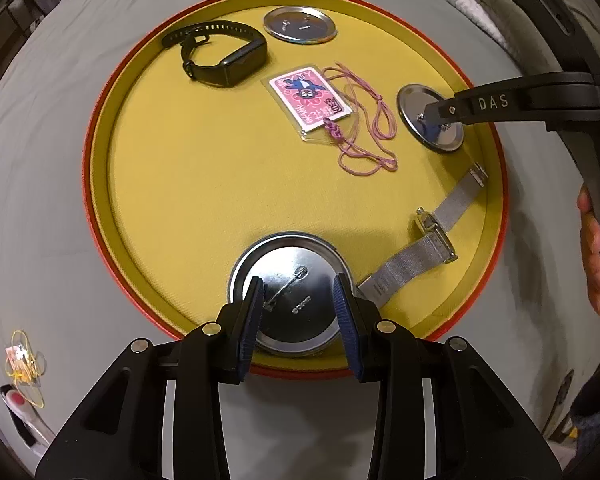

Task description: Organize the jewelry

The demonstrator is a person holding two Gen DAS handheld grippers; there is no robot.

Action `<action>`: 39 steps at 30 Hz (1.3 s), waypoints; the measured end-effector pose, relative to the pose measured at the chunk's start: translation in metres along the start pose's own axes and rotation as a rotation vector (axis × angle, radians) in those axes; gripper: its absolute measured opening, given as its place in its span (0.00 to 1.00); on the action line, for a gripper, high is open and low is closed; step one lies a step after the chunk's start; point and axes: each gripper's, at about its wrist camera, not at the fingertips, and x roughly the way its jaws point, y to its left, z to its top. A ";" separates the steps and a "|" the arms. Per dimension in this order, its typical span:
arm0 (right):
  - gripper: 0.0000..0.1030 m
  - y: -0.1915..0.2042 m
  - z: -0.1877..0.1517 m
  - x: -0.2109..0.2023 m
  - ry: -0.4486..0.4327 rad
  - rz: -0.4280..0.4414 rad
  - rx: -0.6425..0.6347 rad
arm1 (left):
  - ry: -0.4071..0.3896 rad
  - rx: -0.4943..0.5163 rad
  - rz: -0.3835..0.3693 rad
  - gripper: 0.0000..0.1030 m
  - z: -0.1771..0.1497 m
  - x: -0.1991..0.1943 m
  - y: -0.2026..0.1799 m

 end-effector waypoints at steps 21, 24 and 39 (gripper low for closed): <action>0.08 -0.006 -0.002 0.001 -0.001 -0.001 0.020 | 0.007 -0.008 0.012 0.30 -0.004 0.010 0.006; 0.03 -0.008 -0.002 0.000 -0.005 0.012 0.036 | 0.004 -0.010 0.013 0.26 -0.005 0.009 0.008; 0.02 -0.004 0.002 0.001 -0.010 0.004 0.046 | 0.026 -0.001 -0.010 0.21 -0.020 0.007 0.007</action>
